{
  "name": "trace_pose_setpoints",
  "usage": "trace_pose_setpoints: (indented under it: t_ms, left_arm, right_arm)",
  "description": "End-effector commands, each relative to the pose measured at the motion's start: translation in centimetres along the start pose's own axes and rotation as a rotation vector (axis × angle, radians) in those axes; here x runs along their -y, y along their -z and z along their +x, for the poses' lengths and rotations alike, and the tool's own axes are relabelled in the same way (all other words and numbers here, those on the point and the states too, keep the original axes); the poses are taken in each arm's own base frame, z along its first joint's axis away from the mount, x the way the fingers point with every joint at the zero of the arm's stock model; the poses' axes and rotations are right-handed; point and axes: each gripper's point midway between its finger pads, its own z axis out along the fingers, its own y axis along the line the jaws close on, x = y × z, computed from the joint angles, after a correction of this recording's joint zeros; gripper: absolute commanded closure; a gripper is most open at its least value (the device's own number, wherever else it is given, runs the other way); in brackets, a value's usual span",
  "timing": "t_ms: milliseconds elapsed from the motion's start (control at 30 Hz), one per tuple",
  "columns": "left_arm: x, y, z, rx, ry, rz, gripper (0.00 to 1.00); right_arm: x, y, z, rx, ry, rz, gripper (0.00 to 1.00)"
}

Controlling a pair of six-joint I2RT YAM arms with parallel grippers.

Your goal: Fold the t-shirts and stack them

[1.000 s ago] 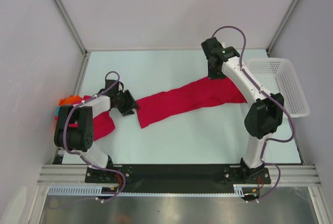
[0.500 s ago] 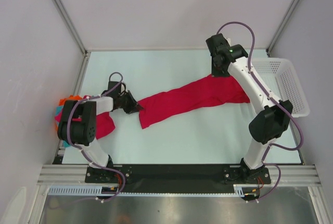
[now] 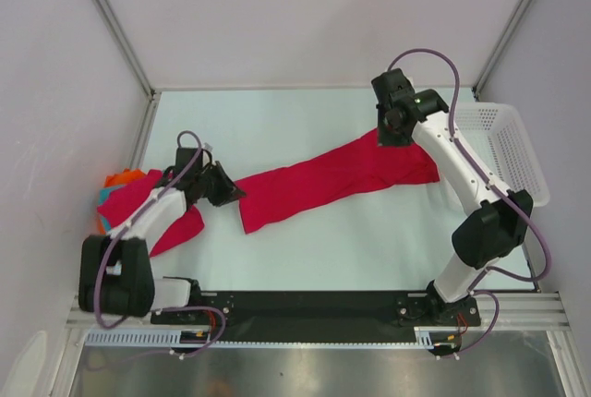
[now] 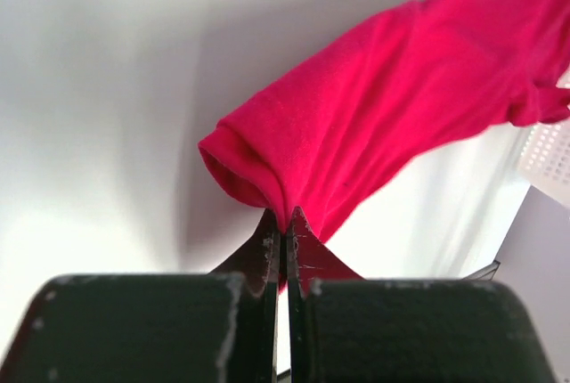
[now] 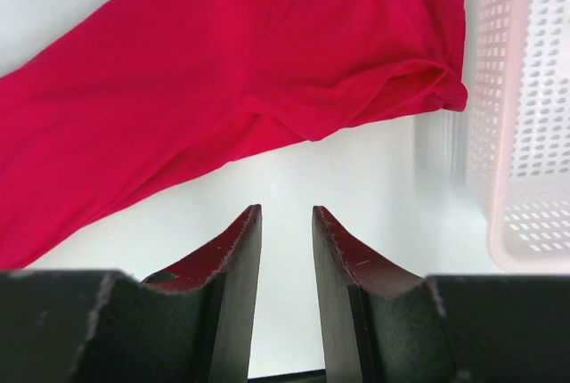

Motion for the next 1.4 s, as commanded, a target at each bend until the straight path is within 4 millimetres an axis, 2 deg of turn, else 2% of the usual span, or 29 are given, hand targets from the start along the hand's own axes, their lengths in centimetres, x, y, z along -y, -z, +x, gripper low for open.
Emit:
trace_pose_setpoints:
  t_ms: [0, 133, 167, 233, 333, 433, 500, 533, 600, 633, 667, 800, 967, 1000, 1033, 1067, 1133, 1167, 1200, 1267, 1333, 1367]
  left_arm:
    - [-1.0, 3.3, 3.4, -0.006, -0.019, -0.012, 1.00]
    - [-1.9, 5.3, 5.7, 0.004, -0.023, -0.013, 1.00]
    - [-2.7, 5.6, 6.6, -0.008, -0.013, -0.035, 1.00]
    - [-2.4, 6.3, 7.0, 0.013, -0.012, -0.008, 1.00]
    - [-2.2, 6.3, 7.2, 0.010, 0.000, 0.006, 1.00]
    - [-1.1, 6.2, 5.9, 0.014, -0.019, 0.012, 1.00]
    - [0.4, 6.3, 4.3, 0.038, -0.040, 0.032, 1.00]
    - [0.8, 5.5, 4.0, 0.015, -0.043, 0.028, 1.00]
    - [2.9, 5.5, 2.6, 0.022, -0.072, 0.057, 1.00]
    - [3.5, 4.4, 2.7, -0.014, -0.079, 0.058, 1.00]
    - [4.9, 4.3, 2.0, -0.013, -0.092, 0.085, 1.00]
    - [8.4, 2.3, 1.4, -0.055, -0.112, 0.130, 1.00]
    - [13.6, -1.0, 2.1, -0.129, -0.166, 0.197, 1.00]
    - [13.4, -2.6, 2.7, -0.168, -0.159, 0.179, 1.00]
    - [14.3, -3.2, 3.4, -0.190, -0.169, 0.191, 1.00]
    - [15.4, -3.6, 3.4, -0.192, -0.183, 0.205, 1.00]
    - [15.9, -5.4, 4.4, -0.229, -0.193, 0.195, 1.00]
    - [16.8, -5.8, 4.2, -0.230, -0.202, 0.207, 1.00]
    - [16.6, -6.9, 4.5, -0.247, -0.199, 0.191, 1.00]
    - [17.7, -7.6, 4.7, -0.256, -0.211, 0.203, 1.00]
    - [17.4, -9.2, 5.2, -0.285, -0.207, 0.185, 1.00]
    - [17.9, -9.5, 5.0, -0.284, -0.210, 0.193, 1.00]
  right_arm:
    - [-1.3, 0.9, 0.2, 0.032, -0.024, -0.087, 0.66]
    - [-2.2, 1.0, 1.2, 0.016, -0.017, -0.112, 0.66]
    - [-2.3, 1.1, 1.2, 0.018, -0.018, -0.116, 0.66]
    - [-2.5, 1.0, 1.8, 0.012, -0.010, -0.120, 0.66]
    - [-3.0, 1.2, 2.4, 0.006, -0.013, -0.135, 0.66]
    - [-3.4, 1.6, 2.7, 0.006, -0.010, -0.142, 0.66]
    - [-3.3, 1.9, 2.9, 0.010, -0.007, -0.139, 0.66]
    - [-3.1, 2.4, 2.8, 0.019, -0.012, -0.142, 0.66]
    - [-2.8, 2.7, 2.9, 0.024, -0.014, -0.134, 0.66]
    - [-2.6, 3.2, 2.7, 0.035, -0.018, -0.137, 0.66]
    - [-2.4, 3.3, 2.8, 0.036, -0.017, -0.134, 0.65]
    - [-1.4, 4.2, 2.8, 0.053, -0.019, -0.112, 0.65]
    - [-0.6, 5.1, 2.9, 0.066, -0.028, -0.099, 0.65]
    - [-0.3, 5.4, 2.9, 0.071, -0.032, -0.095, 0.65]
    - [-0.3, 5.4, 2.9, 0.073, -0.034, -0.093, 0.65]
    - [0.0, 5.6, 2.8, 0.078, -0.036, -0.085, 0.65]
    - [0.3, 6.0, 2.8, 0.084, -0.040, -0.084, 0.65]
    - [0.7, 6.2, 2.9, 0.084, -0.045, -0.078, 0.65]
    - [0.9, 6.4, 2.8, 0.088, -0.047, -0.076, 0.65]
    - [1.1, 6.5, 2.9, 0.087, -0.049, -0.072, 0.64]
    - [1.4, 6.7, 2.9, 0.091, -0.054, -0.070, 0.64]
    - [1.5, 6.6, 2.9, 0.088, -0.054, -0.068, 0.64]
